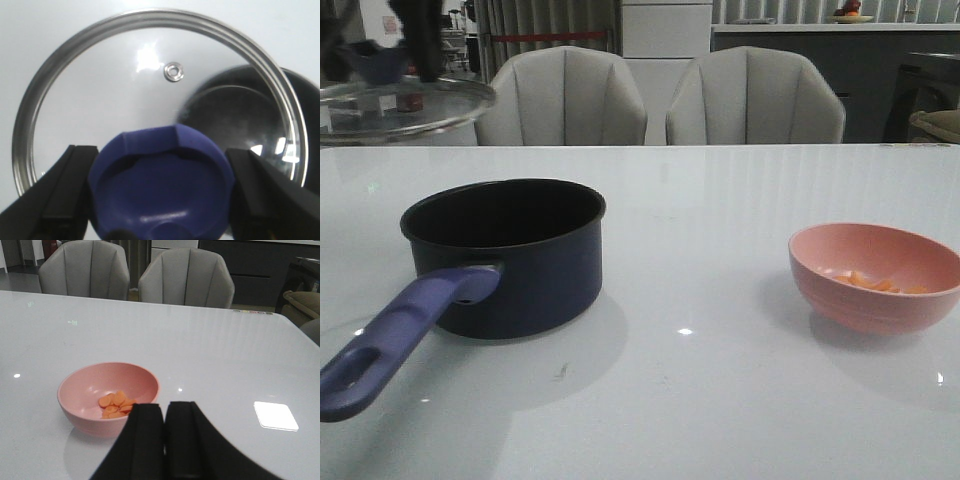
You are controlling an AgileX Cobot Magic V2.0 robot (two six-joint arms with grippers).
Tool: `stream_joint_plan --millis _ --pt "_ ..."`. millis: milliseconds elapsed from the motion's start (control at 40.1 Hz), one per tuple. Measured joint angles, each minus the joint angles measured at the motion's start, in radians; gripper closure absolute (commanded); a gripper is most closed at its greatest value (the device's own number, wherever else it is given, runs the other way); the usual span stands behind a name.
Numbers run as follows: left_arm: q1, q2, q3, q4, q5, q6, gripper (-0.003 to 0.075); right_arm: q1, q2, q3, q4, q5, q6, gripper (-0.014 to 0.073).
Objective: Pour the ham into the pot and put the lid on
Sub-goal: 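Lift the glass lid off the saucepan and set it beside the pot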
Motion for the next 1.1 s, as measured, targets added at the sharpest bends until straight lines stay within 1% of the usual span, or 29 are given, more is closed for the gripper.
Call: stream_joint_plan --millis 75,199,274,423,573,697,822,1096 --pt "0.066 -0.029 0.057 0.010 -0.002 0.014 0.0407 0.000 0.000 0.000 0.000 0.000 0.000 0.0447" --pt "0.196 -0.058 0.210 0.029 -0.002 0.026 0.0407 0.000 0.000 0.000 0.000 0.000 0.000 0.0447" --pt "0.253 -0.064 0.289 0.034 -0.016 0.030 0.0408 0.000 0.000 0.000 0.000 0.000 0.000 0.0447" --pt "0.329 -0.073 0.423 0.018 -0.130 0.099 0.0407 0.000 0.000 0.000 0.000 0.000 0.000 0.0447" --pt "0.341 -0.073 0.504 -0.013 -0.272 0.149 0.0407 0.000 0.000 0.000 0.000 0.000 0.000 0.0447" --pt "0.341 -0.065 0.524 -0.064 -0.368 0.156 0.0407 0.000 0.000 0.000 0.000 0.000 0.000 0.0447" --pt "0.341 -0.029 0.524 -0.098 -0.412 0.162 0.0407 0.000 0.000 0.000 0.000 0.000 0.000 0.0447" --pt "0.341 0.072 0.526 -0.146 -0.428 0.189 0.0405 0.000 0.000 0.000 0.000 0.000 0.000 0.0447"
